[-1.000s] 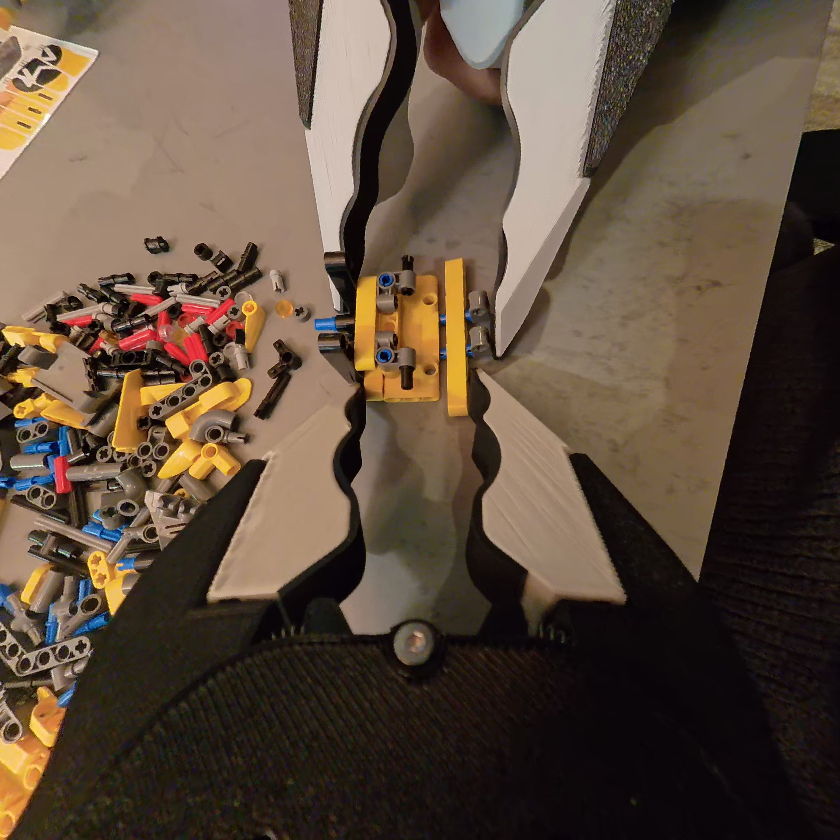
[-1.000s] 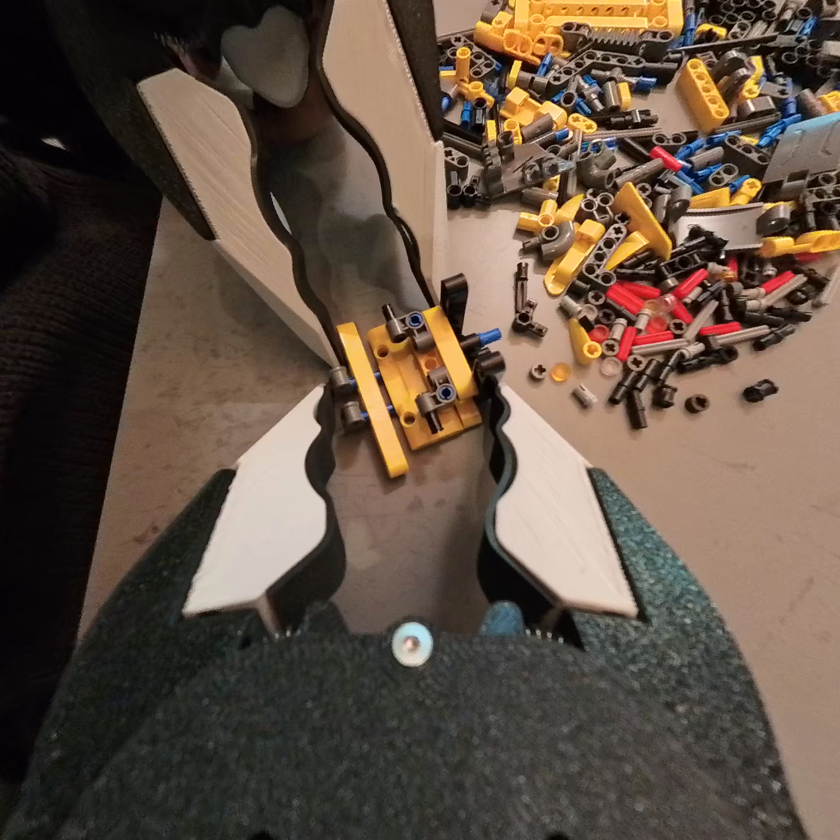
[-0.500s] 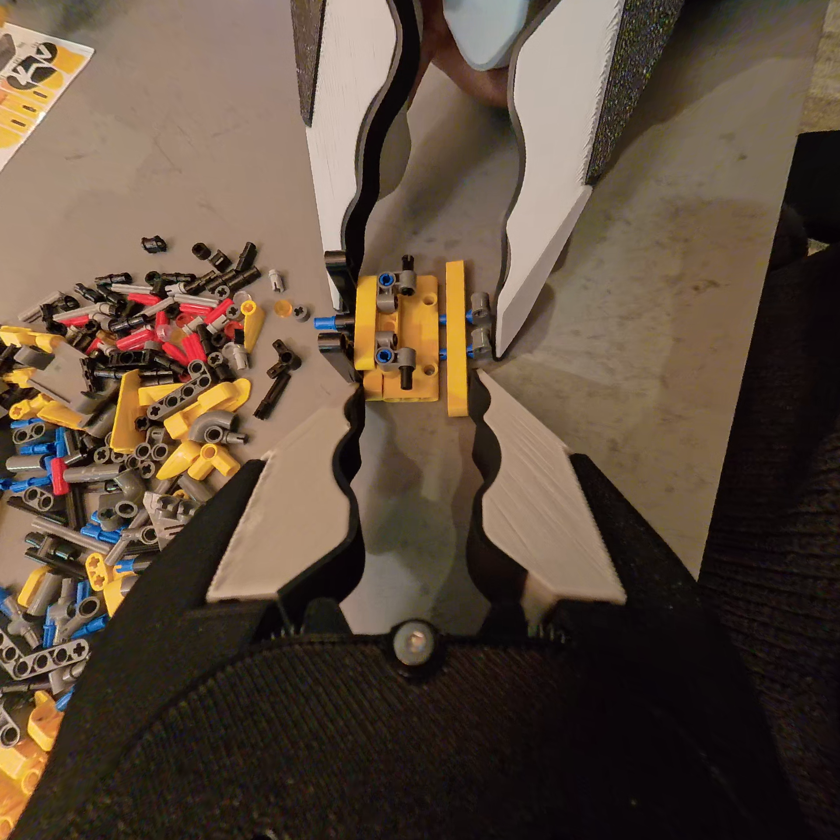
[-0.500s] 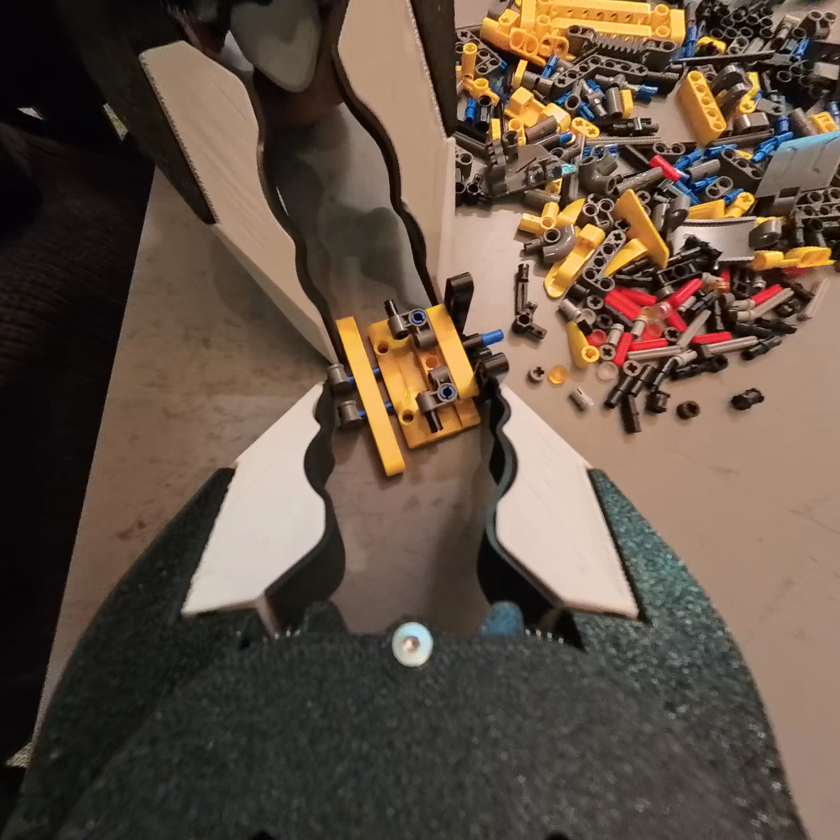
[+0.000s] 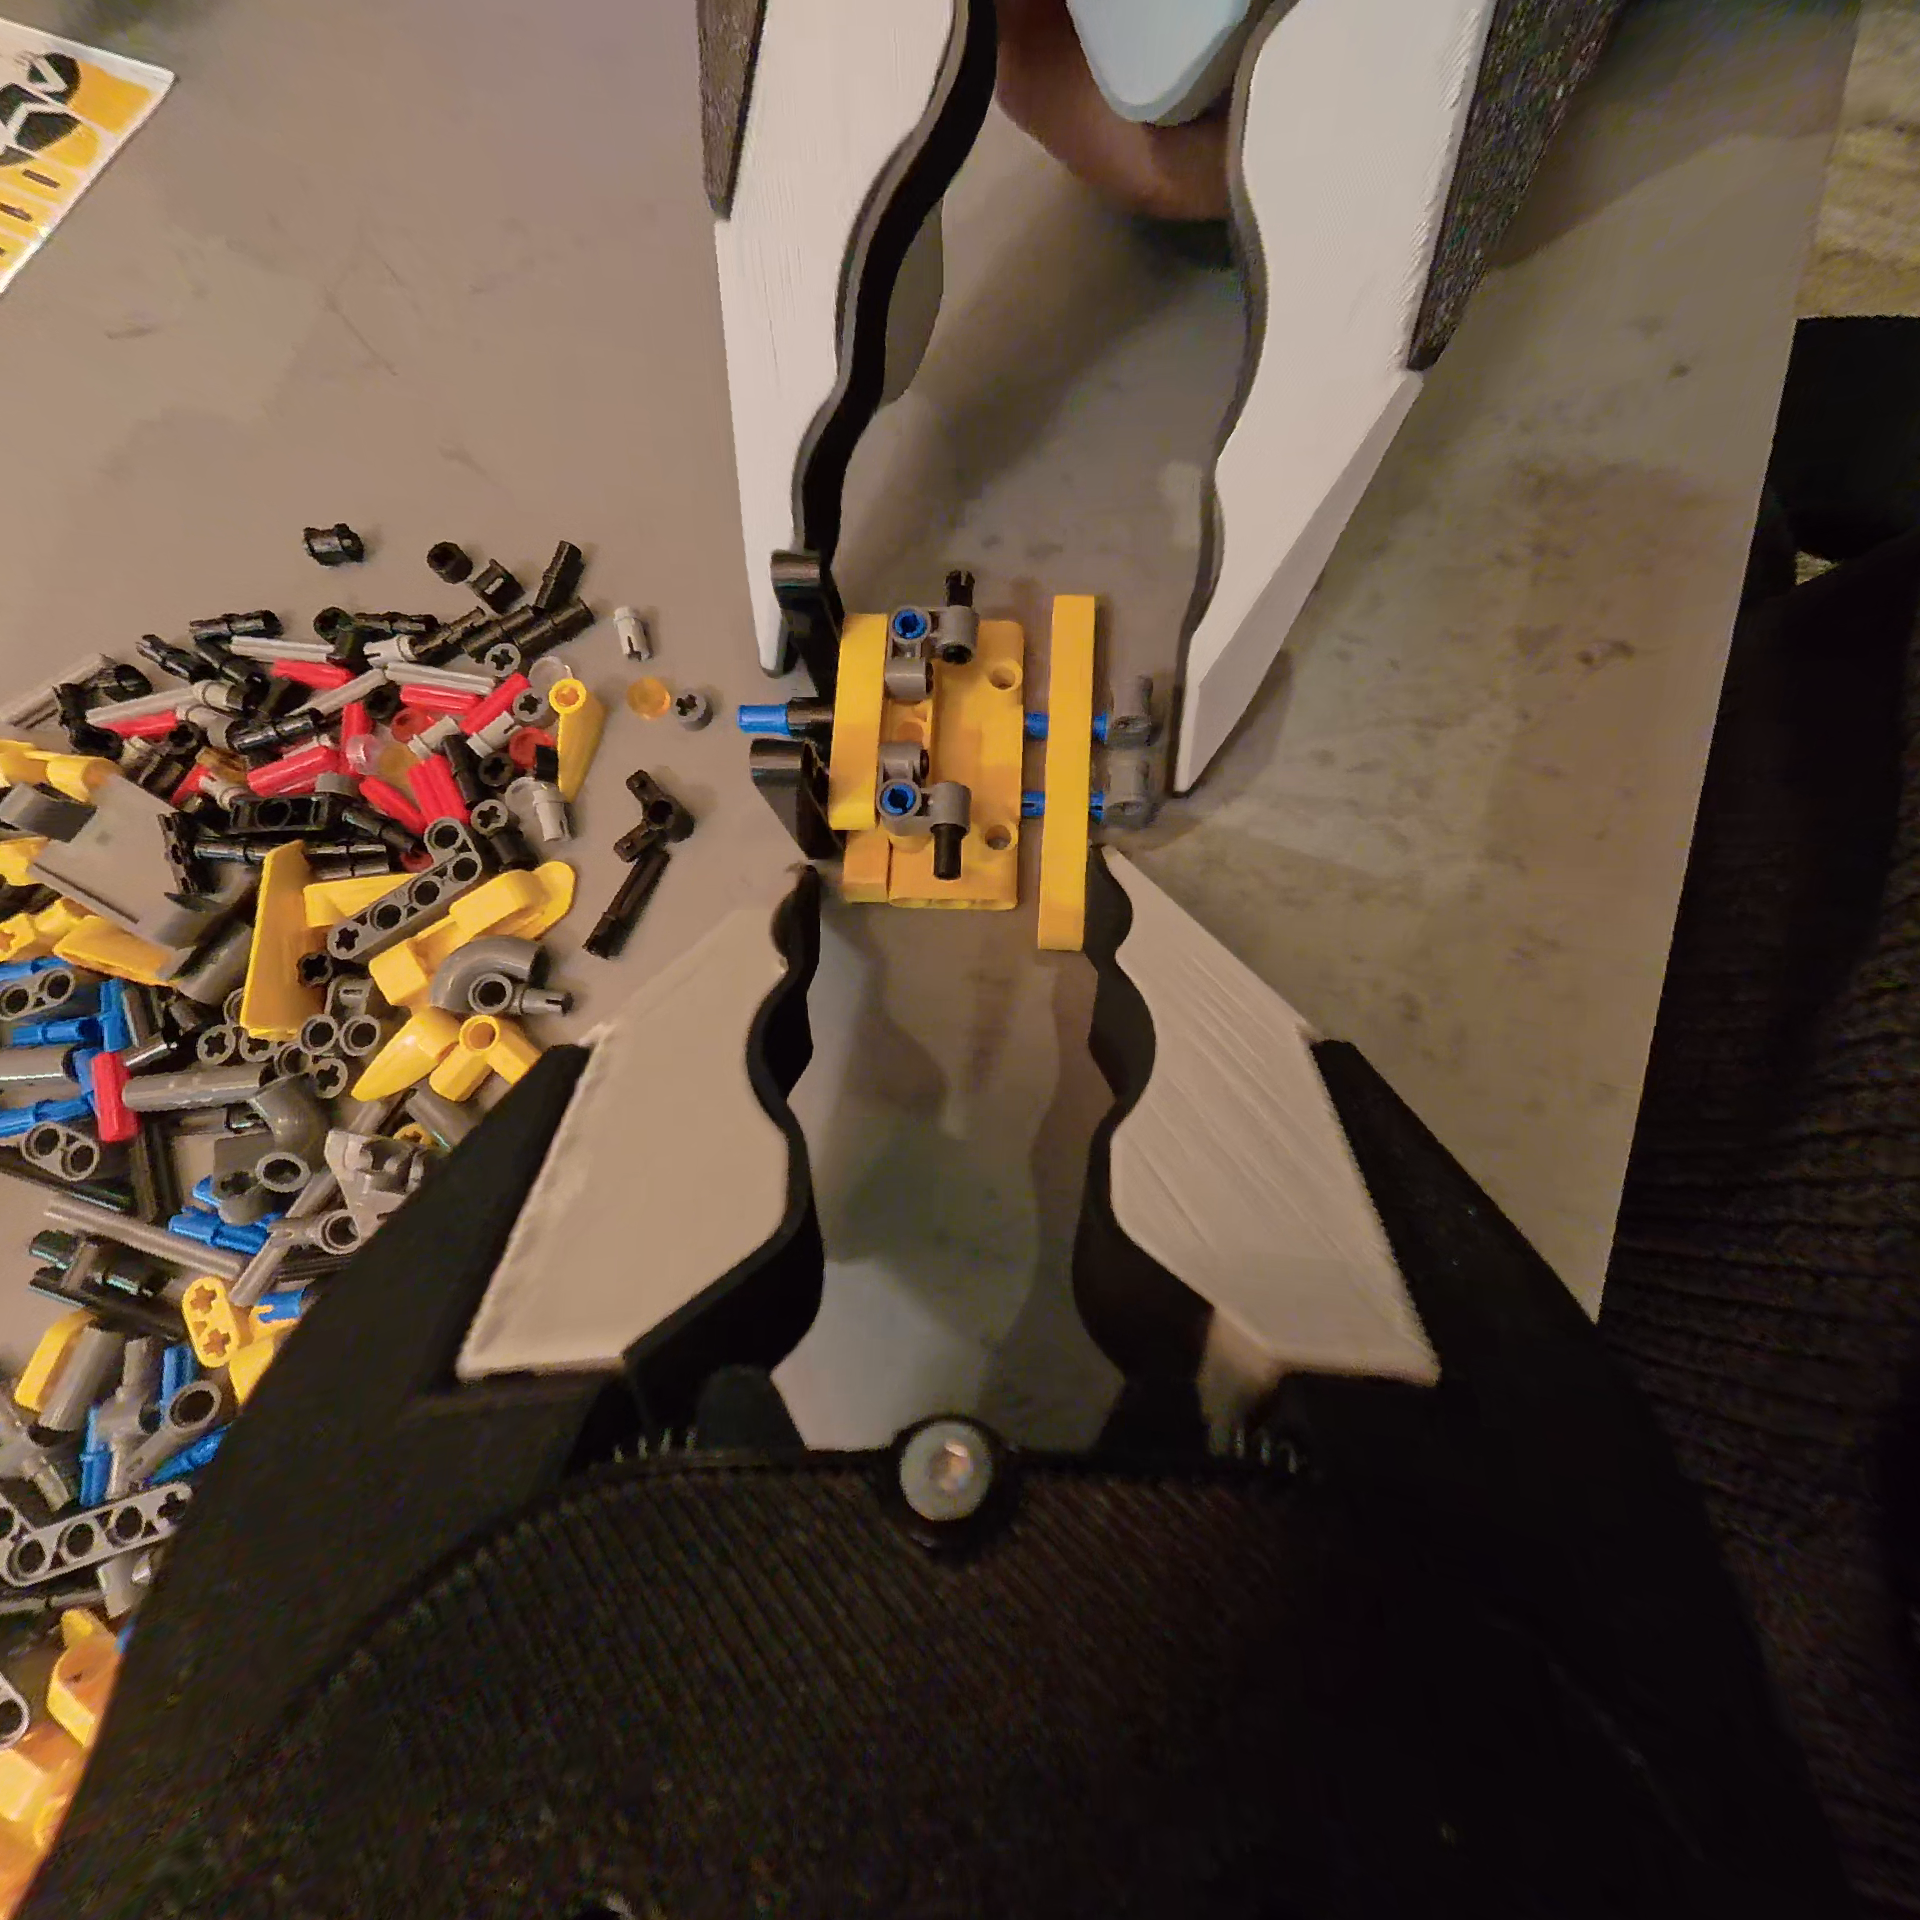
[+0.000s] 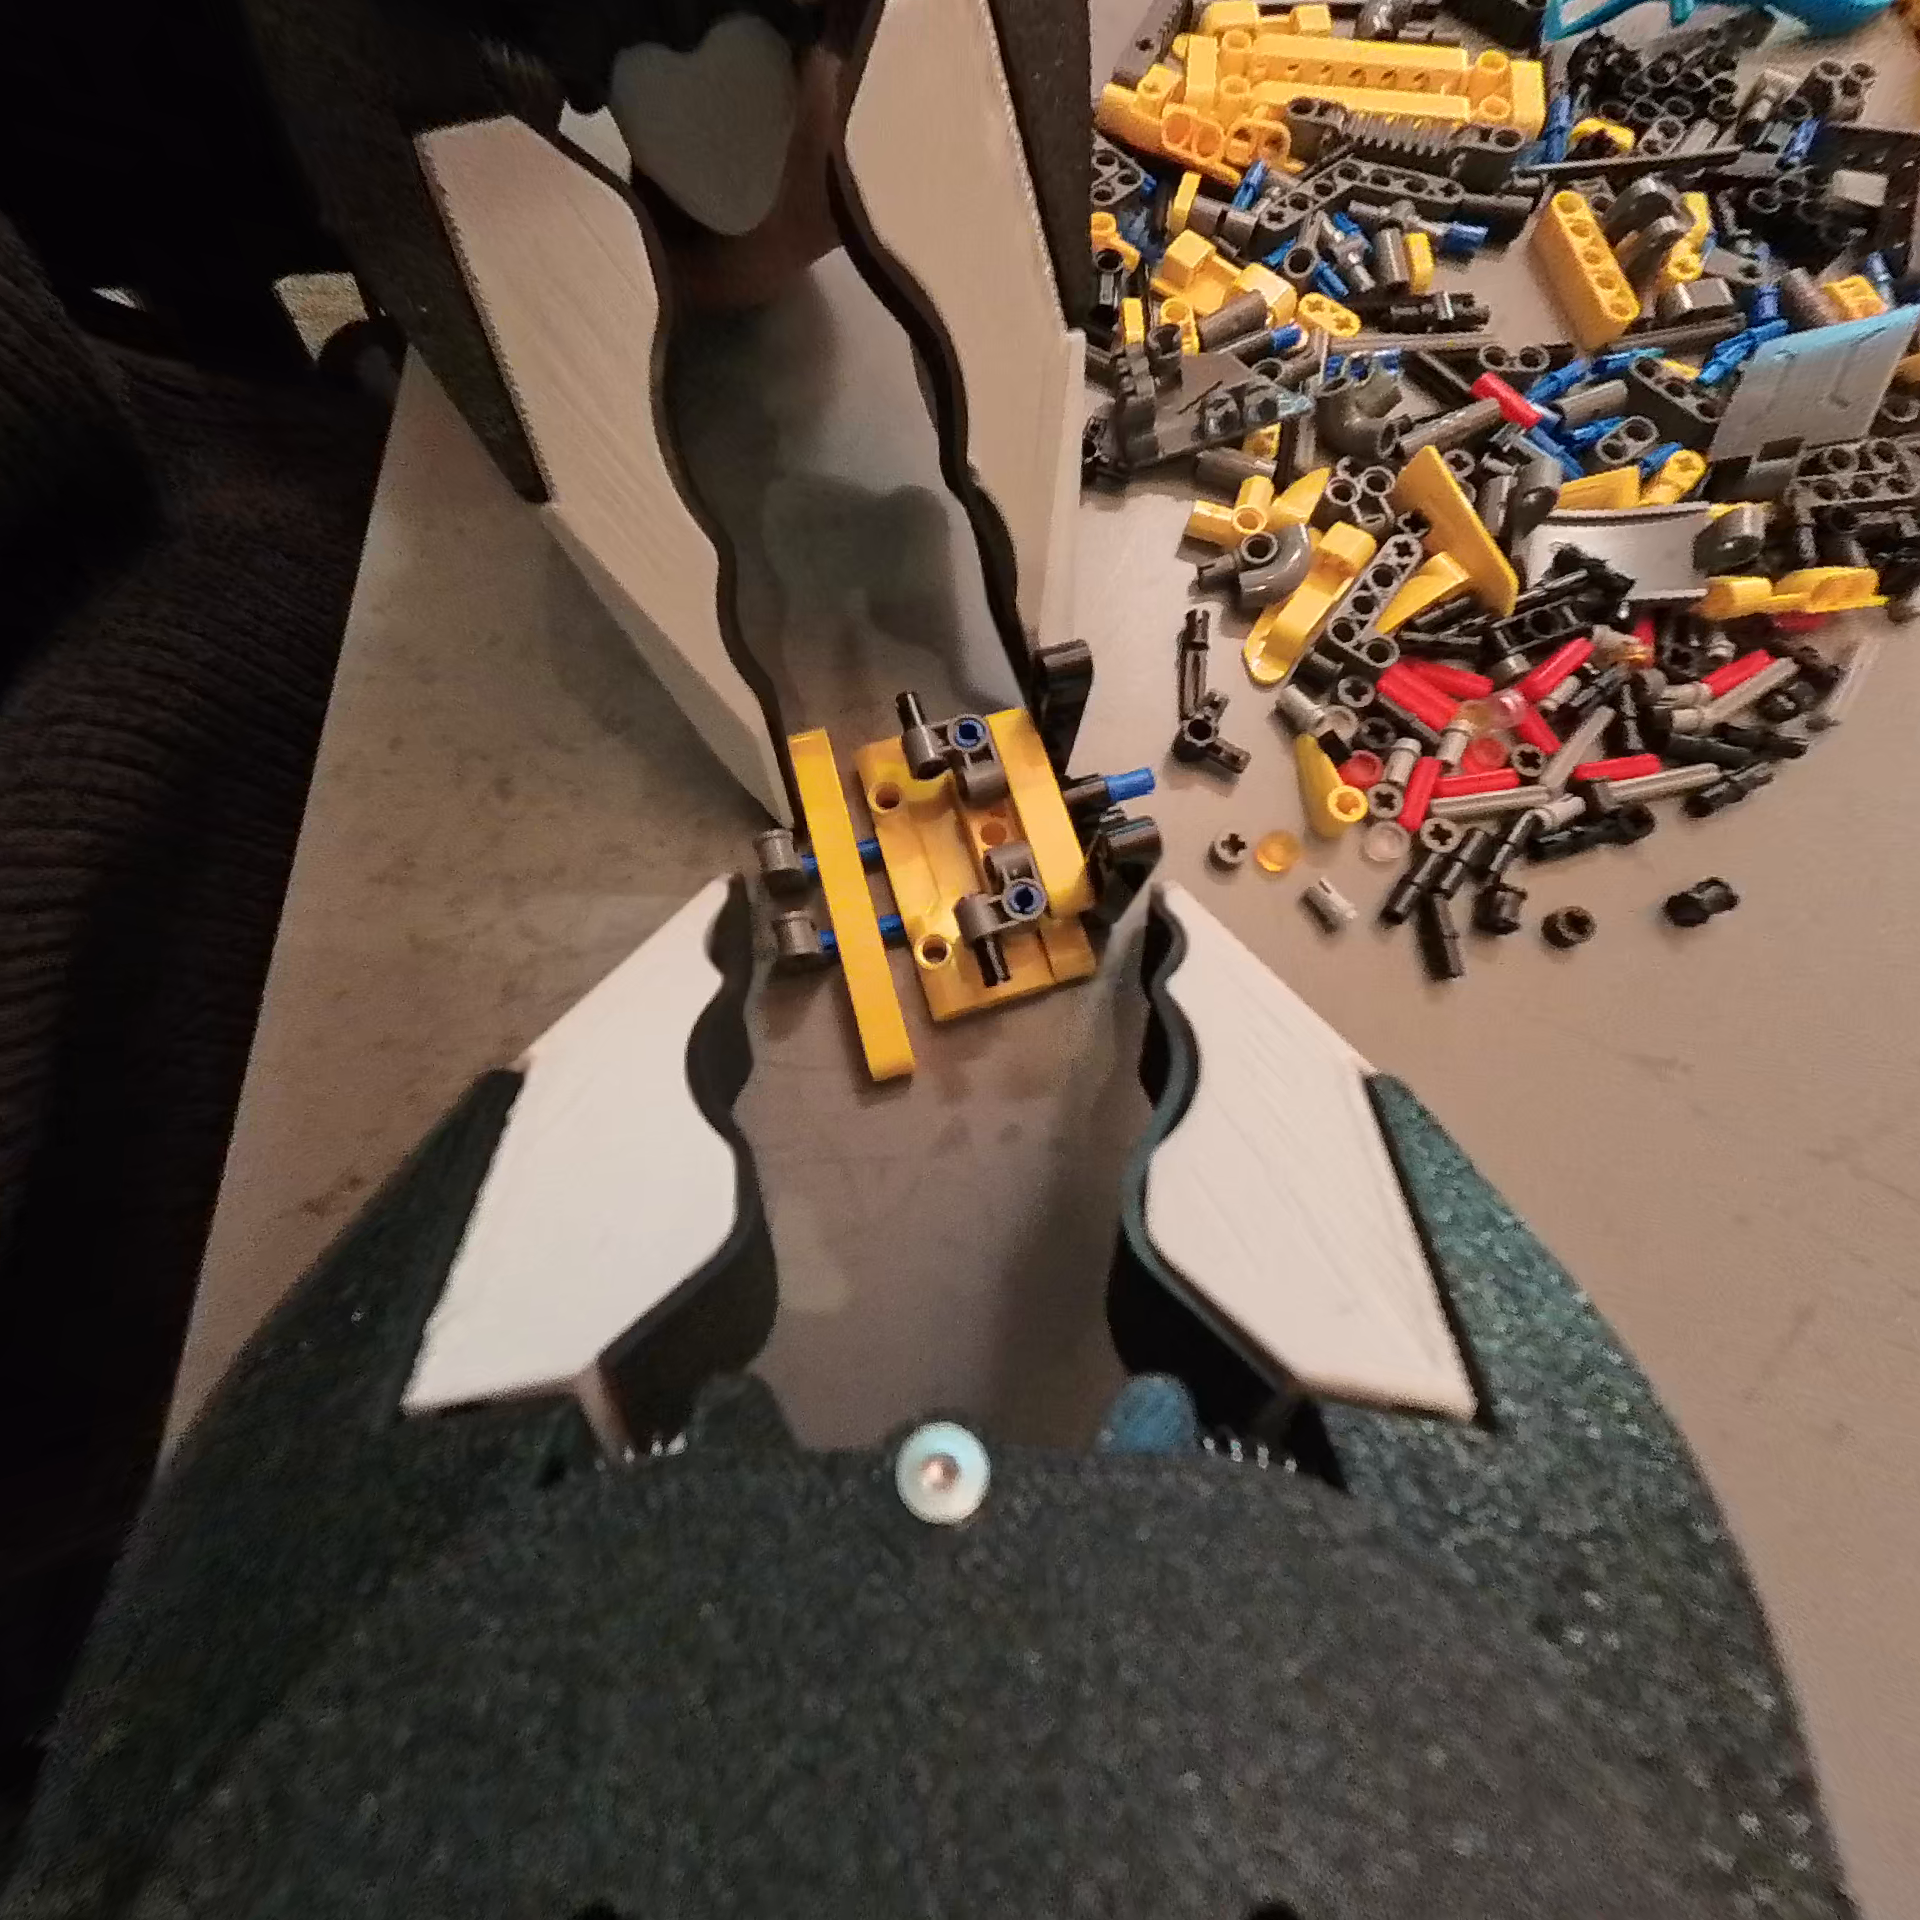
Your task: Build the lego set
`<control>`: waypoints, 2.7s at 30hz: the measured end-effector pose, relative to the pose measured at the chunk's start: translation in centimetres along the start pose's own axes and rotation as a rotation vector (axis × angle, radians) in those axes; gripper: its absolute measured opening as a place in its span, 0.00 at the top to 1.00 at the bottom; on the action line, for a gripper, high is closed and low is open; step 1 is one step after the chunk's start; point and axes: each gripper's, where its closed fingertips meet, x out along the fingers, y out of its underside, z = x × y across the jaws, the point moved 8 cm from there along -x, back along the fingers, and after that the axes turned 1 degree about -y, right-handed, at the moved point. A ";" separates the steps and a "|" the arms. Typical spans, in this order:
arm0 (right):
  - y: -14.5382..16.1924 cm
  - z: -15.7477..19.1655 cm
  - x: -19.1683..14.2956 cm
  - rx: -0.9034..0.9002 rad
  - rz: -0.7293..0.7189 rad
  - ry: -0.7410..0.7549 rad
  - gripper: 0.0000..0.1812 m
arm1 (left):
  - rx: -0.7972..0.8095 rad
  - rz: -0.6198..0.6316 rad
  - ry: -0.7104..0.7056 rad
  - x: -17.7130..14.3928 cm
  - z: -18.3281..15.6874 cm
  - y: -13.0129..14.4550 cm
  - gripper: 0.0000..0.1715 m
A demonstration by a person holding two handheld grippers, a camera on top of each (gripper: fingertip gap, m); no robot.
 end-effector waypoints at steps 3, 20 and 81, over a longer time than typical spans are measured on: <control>0.2 -0.2 -0.5 -0.004 -0.012 -0.007 0.57 | 0.017 -0.006 -0.008 -0.1 0.0 0.0 0.69; 0.7 -0.9 -0.4 -0.081 0.012 -0.119 0.64 | 0.011 -0.008 0.001 0.5 -0.2 -0.6 0.63; 0.7 -0.6 -0.2 -0.070 0.019 -0.066 0.64 | -0.010 0.000 0.019 0.5 0.0 -0.5 0.64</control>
